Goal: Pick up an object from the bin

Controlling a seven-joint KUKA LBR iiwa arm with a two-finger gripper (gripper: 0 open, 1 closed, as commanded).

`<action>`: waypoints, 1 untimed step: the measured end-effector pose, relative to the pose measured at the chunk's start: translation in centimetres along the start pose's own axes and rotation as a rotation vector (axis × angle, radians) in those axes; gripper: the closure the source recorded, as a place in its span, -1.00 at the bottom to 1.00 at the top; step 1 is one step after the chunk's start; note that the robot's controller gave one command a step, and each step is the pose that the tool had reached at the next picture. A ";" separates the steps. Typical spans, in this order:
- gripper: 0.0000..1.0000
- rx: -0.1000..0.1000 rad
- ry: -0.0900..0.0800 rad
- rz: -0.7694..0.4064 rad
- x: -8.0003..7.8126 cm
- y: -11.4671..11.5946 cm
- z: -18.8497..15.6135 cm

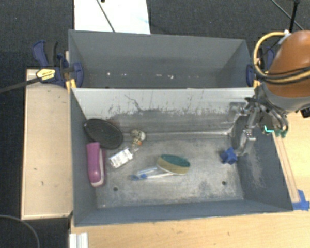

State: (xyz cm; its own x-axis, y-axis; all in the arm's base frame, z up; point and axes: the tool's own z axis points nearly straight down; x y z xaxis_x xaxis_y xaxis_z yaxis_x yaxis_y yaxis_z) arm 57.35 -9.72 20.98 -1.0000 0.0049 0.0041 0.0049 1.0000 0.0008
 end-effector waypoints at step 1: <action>-1.00 -0.002 0.001 -0.129 0.8 8.1 12.7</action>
Offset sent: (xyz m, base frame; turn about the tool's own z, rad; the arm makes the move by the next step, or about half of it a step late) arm -0.0063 0.0779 -0.1228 -0.1219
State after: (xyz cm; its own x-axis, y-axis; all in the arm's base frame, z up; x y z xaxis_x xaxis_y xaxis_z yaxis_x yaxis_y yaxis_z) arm 56.55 -1.57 8.29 -0.9923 -0.1239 0.0047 -0.1239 0.9923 0.0039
